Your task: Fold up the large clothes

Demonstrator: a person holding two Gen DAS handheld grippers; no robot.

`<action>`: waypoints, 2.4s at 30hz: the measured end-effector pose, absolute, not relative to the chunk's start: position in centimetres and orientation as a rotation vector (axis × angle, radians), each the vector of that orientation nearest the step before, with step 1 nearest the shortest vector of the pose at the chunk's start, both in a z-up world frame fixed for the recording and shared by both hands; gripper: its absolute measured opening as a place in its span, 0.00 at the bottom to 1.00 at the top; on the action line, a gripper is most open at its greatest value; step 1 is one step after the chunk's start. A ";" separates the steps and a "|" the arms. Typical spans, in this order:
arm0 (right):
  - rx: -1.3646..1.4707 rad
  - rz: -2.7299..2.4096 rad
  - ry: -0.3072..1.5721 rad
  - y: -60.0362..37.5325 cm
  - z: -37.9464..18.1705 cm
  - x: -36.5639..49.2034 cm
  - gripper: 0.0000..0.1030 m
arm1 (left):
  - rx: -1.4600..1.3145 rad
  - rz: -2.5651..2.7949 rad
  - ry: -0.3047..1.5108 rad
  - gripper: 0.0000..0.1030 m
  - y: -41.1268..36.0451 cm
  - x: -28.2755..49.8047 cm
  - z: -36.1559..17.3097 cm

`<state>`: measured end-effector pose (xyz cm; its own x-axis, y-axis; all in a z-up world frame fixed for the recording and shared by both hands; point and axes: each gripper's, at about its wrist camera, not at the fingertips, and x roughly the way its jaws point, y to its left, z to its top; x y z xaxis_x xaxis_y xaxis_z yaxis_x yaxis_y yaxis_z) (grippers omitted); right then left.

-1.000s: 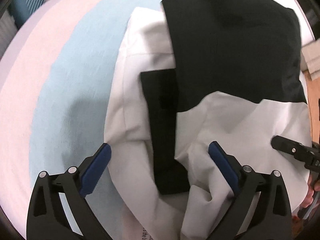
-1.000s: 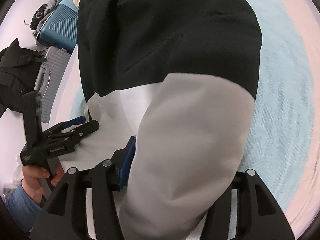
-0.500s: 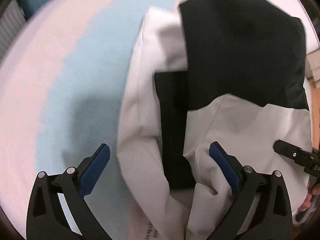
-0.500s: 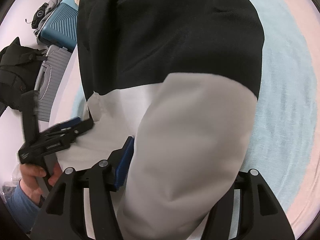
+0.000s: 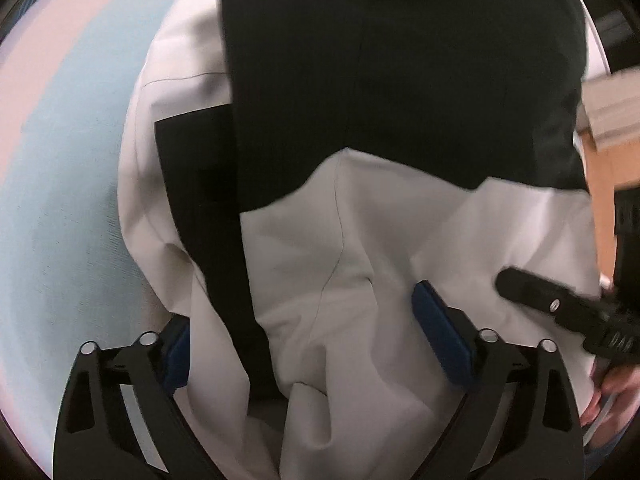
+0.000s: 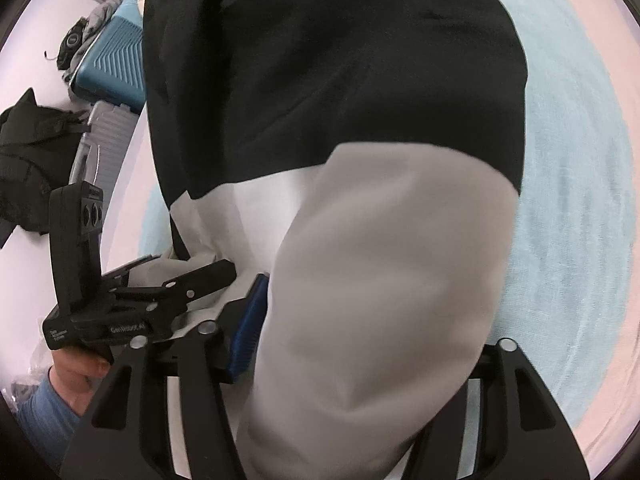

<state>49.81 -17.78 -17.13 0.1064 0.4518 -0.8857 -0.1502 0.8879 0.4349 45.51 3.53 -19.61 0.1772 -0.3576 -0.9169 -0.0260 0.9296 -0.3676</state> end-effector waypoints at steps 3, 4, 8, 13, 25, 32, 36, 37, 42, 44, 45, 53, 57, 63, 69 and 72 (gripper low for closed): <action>0.254 0.456 1.369 -17.8 -16.4 49.4 0.35 | -0.269 -0.219 1.338 0.34 3.2 44.5 -17.9; 0.256 0.453 1.362 -17.9 -16.1 49.3 0.34 | -0.257 -0.221 1.332 0.29 2.9 44.4 -17.4; 0.240 0.467 1.314 -18.0 -14.5 48.5 0.30 | -0.196 -0.219 1.301 0.19 1.5 42.9 -16.1; 0.275 0.505 1.249 -20.1 -12.0 47.2 0.28 | -0.179 -0.229 1.252 0.17 0.2 41.6 -12.5; 0.215 0.414 1.112 -26.8 -3.2 42.3 0.27 | -0.071 -0.322 1.141 0.17 -4.7 36.8 -4.3; 0.198 0.280 1.057 -34.3 2.2 36.6 0.27 | -0.010 -0.435 1.087 0.17 -12.4 35.5 0.8; 0.196 0.217 1.032 -39.3 4.7 32.8 0.27 | 0.023 -0.490 1.050 0.17 -19.7 33.4 3.3; 0.192 0.205 1.024 -40.8 5.2 31.8 0.27 | 0.030 -0.503 1.041 0.17 -21.7 32.8 3.9; 0.191 0.160 0.994 -50.3 7.1 27.3 0.26 | 0.055 -0.540 1.000 0.17 -31.5 30.0 5.6; 0.185 0.145 0.987 -54.0 7.7 25.7 0.26 | 0.061 -0.555 0.989 0.17 -36.3 28.6 6.6; 0.184 0.135 0.981 -56.8 8.1 24.6 0.26 | 0.063 -0.561 0.984 0.17 -38.5 27.8 7.3; 0.154 0.042 0.949 -73.0 11.2 19.0 0.26 | 0.082 -0.650 0.944 0.17 -56.1 24.5 10.1; 0.171 -0.010 0.923 -78.9 11.9 17.5 0.25 | 0.126 -0.693 0.924 0.17 -62.6 24.3 10.3; 0.229 -0.070 0.892 -86.8 12.2 15.8 0.24 | 0.175 -0.758 0.917 0.17 -72.1 23.5 10.3; 0.290 -0.080 0.876 -96.2 9.2 13.8 0.24 | 0.230 -0.784 0.935 0.17 -82.6 21.3 8.0; 0.321 -0.095 0.877 -101.5 7.2 11.8 0.24 | 0.245 -0.799 0.961 0.17 -87.8 20.0 5.8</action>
